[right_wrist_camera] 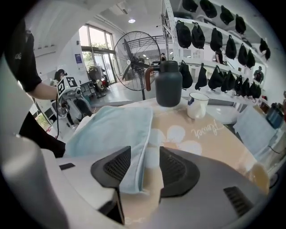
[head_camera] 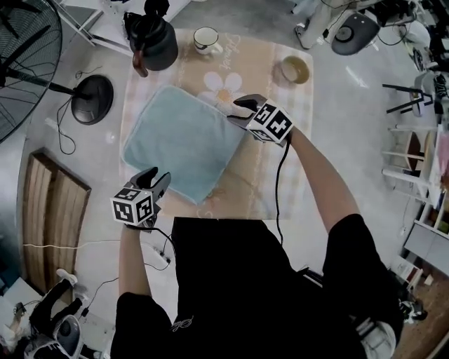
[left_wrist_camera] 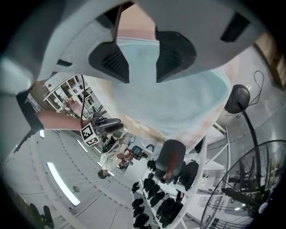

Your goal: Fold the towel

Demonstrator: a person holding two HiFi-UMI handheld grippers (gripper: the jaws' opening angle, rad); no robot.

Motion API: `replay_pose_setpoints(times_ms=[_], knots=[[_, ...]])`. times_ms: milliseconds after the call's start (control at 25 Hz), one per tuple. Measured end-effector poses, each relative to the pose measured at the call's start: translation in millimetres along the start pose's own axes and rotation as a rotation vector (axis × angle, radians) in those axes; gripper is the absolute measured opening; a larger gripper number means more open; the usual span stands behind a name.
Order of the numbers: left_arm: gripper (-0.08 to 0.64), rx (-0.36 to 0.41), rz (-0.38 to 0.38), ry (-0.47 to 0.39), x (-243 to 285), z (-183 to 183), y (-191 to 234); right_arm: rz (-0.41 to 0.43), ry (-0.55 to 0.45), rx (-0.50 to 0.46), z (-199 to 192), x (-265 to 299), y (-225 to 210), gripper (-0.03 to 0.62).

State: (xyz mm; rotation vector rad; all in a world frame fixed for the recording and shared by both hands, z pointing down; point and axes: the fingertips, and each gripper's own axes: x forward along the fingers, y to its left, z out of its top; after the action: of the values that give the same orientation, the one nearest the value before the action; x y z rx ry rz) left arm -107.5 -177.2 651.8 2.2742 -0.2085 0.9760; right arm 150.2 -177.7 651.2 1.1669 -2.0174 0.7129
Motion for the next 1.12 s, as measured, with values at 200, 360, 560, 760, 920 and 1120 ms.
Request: replay_pose_setpoints(times_ms=[200, 360, 560, 760, 920, 1120], knots=[[0.192, 0.001, 0.034, -0.03, 14.3, -12.1, -38.4, 0.071, 0.029, -0.022, -40.7, -18.9, 11.6, 0.187], [0.204, -0.007, 0.068, -0.023, 22.6, -38.3, -68.6, 0.156, 0.063, -0.073, -68.2, -20.3, 23.2, 0.186], [0.209, -0.094, 0.121, -0.047, 25.9, -76.9, -96.5, 0.237, 0.104, -0.148, -89.0, -21.3, 35.6, 0.187], [0.211, -0.154, 0.205, -0.068, 35.6, -99.7, -112.7, 0.257, 0.14, -0.237, -99.5, -17.6, 36.5, 0.193], [0.216, -0.203, 0.279, -0.114, 34.5, -105.5, -116.4, 0.261, 0.129, -0.257, -93.8, -11.5, 34.7, 0.196], [0.216, -0.211, 0.322, -0.086, 42.9, -117.8, -117.8, 0.257, 0.14, -0.294, -92.5, -1.2, 38.5, 0.196]])
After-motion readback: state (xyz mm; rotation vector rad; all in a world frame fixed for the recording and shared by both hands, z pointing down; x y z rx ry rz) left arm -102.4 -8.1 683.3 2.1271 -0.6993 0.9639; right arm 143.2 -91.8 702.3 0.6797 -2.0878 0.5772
